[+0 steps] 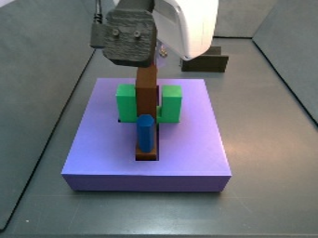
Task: Pick up the red object. Move up. Move to above the board. Insert the red object.
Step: Insert the red object.
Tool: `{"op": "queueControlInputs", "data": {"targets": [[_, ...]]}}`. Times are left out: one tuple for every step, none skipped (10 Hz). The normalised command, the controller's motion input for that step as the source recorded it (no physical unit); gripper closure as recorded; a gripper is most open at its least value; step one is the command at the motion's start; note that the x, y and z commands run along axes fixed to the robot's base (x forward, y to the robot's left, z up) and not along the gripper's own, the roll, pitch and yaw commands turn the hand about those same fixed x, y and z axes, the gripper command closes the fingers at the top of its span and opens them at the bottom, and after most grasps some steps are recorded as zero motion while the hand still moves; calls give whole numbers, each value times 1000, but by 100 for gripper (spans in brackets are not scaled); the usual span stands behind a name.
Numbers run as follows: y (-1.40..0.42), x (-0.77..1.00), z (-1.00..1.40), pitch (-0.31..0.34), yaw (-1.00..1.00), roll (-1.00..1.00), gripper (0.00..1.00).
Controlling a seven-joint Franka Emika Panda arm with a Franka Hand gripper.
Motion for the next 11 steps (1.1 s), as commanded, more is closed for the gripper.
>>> {"op": "queueControlInputs", "data": {"targets": [[60, 0, 0, 0, -203, 0, 100], [66, -9, -40, 0, -103, 0, 100], [43, -43, -200, -46, -77, 11, 100], [0, -103, -497, -147, -80, 93, 100], [0, -154, -771, -220, -106, 104, 100], [0, -186, -817, -213, -126, 80, 100], [0, -126, -826, -206, -149, 19, 100], [117, -111, -763, -184, -203, -30, 100], [186, -26, -449, -101, -160, -91, 100], [211, -91, -26, 0, -177, -113, 100], [303, 86, 237, -6, -23, -270, 100]]}}
